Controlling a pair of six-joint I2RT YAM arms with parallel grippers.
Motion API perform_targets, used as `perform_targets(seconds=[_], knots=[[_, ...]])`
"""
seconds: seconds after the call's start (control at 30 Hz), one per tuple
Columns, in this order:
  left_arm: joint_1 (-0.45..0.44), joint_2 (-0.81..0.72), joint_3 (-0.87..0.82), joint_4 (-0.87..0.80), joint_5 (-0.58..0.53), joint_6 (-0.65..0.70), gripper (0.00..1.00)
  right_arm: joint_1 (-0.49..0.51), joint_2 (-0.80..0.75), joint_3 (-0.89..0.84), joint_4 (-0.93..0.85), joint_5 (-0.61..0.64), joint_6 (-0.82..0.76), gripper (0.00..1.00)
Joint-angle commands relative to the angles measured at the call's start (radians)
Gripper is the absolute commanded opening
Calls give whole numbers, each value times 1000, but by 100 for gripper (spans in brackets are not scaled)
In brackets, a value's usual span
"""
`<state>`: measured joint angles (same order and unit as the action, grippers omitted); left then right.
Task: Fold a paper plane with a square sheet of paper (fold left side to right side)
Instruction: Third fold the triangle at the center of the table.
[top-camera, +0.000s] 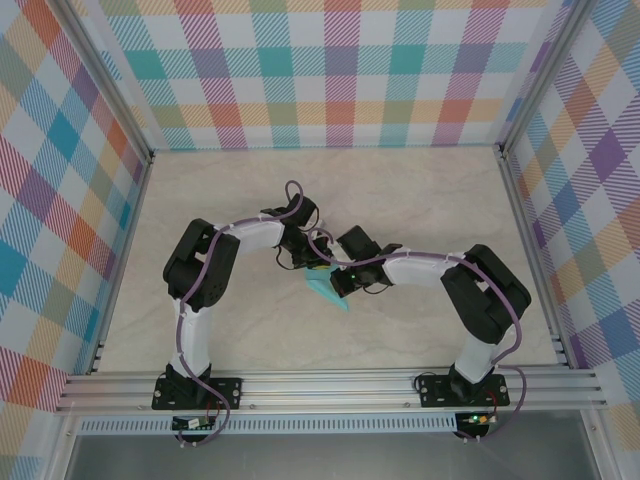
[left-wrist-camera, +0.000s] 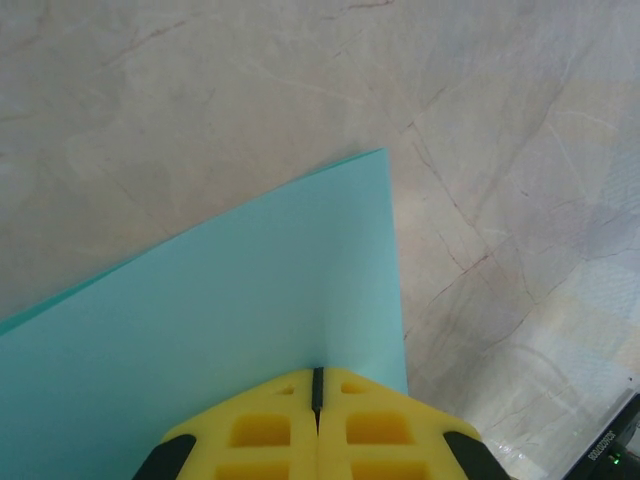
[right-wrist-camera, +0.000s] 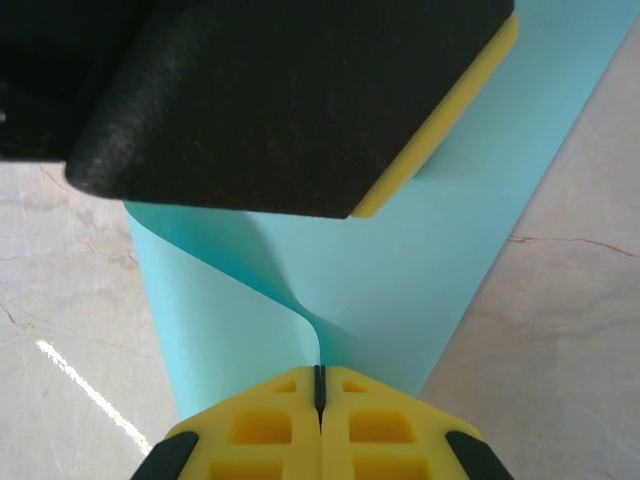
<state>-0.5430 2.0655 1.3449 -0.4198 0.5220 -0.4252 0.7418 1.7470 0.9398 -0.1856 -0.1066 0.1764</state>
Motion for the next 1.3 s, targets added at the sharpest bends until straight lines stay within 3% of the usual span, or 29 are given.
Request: perform_targets(seconds=[0.0,0.83,1.27], knots=[[-28,65,-8,-34,-51,16,1,-4,18,40,-11,-12,-3,0],[-31,59,-8,-31,-51,14,1,1,55,13,-53,-39,16,0],[-19,30,73,-113,-69,26,10,13,114,30,-141,-10,11,0]])
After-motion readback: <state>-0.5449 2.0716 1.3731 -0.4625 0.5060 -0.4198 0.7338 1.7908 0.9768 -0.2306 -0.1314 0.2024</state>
